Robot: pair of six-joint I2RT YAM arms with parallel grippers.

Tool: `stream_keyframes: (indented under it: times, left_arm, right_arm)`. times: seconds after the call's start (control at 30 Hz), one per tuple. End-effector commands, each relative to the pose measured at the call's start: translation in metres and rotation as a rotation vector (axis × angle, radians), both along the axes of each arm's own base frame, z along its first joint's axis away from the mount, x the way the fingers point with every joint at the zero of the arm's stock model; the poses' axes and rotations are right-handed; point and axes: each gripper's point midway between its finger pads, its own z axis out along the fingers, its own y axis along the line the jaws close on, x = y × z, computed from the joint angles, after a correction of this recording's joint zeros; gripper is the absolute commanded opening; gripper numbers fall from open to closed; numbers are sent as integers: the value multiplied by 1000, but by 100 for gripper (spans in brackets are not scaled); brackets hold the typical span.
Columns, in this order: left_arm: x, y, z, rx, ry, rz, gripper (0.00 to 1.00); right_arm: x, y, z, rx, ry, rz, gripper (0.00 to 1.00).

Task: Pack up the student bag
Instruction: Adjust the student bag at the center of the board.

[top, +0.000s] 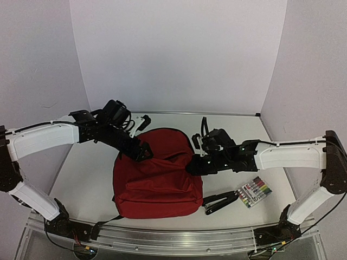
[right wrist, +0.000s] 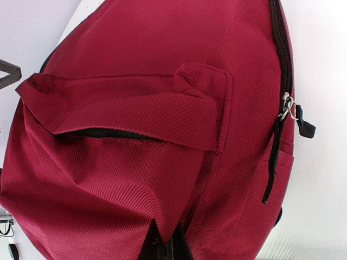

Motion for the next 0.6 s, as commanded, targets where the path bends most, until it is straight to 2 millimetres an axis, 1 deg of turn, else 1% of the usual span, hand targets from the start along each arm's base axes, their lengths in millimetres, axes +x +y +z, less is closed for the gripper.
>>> stream_keyframes:
  times: [0.0,0.07,0.1,0.23,0.43,0.57]
  left_arm:
    - [8,-41,19,-9,-149,-149,87]
    - [10,-54,14,7,-172,-170,88]
    - [12,-59,8,23,-177,-176,88]
    - [22,-72,0,32,-194,-173,90]
    - [40,-84,-4,28,-234,-136,92]
    - [48,-89,-13,42,-229,-117,91]
  right_arm:
    - [6,-10,8,-18,-41,-9,0]
    - [6,-11,7,-19,-38,-9,0]
    - [6,-11,7,-19,-37,-10,0]
    - [5,-12,6,-19,-35,-11,0]
    - [3,-14,4,-18,-29,-13,0]
    - [3,-14,5,-15,-28,-17,0]
